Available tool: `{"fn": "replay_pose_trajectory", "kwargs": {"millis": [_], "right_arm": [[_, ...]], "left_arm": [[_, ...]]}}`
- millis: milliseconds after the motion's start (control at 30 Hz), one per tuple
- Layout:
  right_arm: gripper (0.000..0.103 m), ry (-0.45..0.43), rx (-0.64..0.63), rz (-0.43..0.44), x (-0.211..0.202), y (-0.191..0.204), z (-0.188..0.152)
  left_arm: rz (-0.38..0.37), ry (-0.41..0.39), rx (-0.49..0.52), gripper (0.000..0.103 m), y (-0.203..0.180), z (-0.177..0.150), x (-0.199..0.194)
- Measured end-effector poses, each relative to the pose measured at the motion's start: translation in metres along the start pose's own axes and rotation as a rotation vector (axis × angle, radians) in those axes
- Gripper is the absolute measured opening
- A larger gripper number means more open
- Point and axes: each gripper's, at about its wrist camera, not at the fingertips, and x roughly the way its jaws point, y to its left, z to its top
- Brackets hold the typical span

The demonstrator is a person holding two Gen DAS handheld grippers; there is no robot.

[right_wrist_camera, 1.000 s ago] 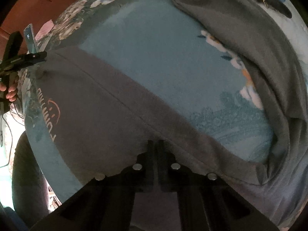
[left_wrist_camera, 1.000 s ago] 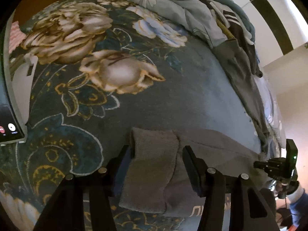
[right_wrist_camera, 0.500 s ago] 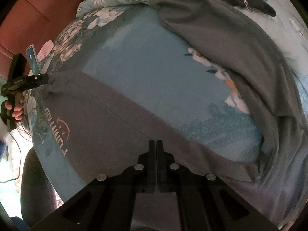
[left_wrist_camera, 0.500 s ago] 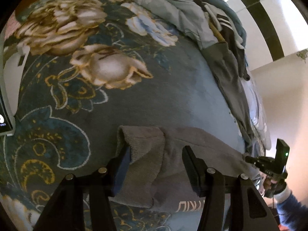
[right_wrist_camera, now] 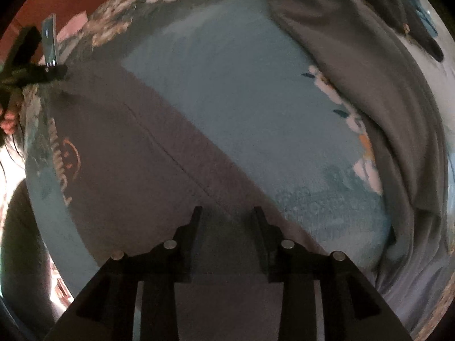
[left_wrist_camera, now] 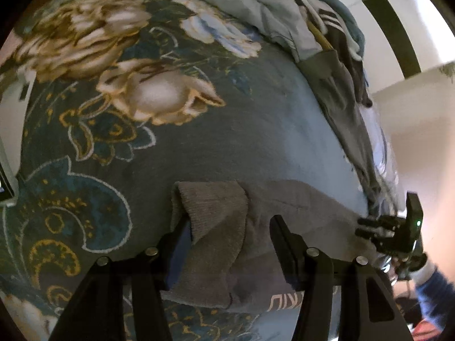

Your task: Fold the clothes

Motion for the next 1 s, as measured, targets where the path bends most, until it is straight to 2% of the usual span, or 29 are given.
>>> {"fn": "replay_pose_trajectory", "kwargs": {"millis": [67,133,167,200,267,367,433,500,633,733,867,1000], "right_arm": [[0.033,0.014,-0.009,0.000,0.001,0.001,0.000],[0.021,0.005,-0.006,0.005,-0.002,0.002,-0.001],[0.010,0.003,0.006,0.018,-0.004,0.002,-0.001],[0.006,0.000,0.018,0.032,-0.007,0.001,-0.002],[0.003,-0.006,0.041,0.059,-0.011,0.000,-0.003],[0.002,-0.028,0.061,0.066,-0.022,0.000,-0.006],[0.001,-0.055,0.077,0.064,-0.033,-0.001,-0.007],[0.001,-0.080,0.093,0.066,-0.043,-0.002,-0.009],[0.001,-0.128,0.120,0.074,-0.065,-0.004,-0.014],[0.001,-0.176,0.122,0.055,-0.082,-0.014,-0.006],[0.001,-0.173,0.217,0.018,-0.063,-0.043,0.015],[0.001,-0.107,0.279,-0.006,-0.032,-0.068,0.032]], "left_arm": [[0.019,-0.005,0.033,0.058,-0.005,-0.001,-0.003],[0.031,-0.012,0.071,0.058,-0.011,-0.002,-0.007],[0.034,-0.012,0.081,0.057,-0.013,-0.002,-0.008],[0.041,-0.012,0.093,0.056,-0.015,-0.003,-0.008],[0.062,-0.018,0.110,0.047,-0.020,-0.003,-0.009],[0.063,-0.044,0.119,0.026,-0.025,-0.005,-0.013],[0.058,-0.066,0.125,0.008,-0.028,-0.008,-0.017],[0.054,-0.088,0.132,0.004,-0.032,-0.011,-0.020],[-0.003,-0.182,0.091,0.003,-0.035,-0.007,-0.039],[-0.012,-0.268,0.037,0.003,-0.030,0.016,-0.054],[0.038,-0.271,-0.069,0.003,-0.011,0.063,-0.033],[0.106,-0.222,-0.127,0.003,-0.004,0.090,0.002]]}}
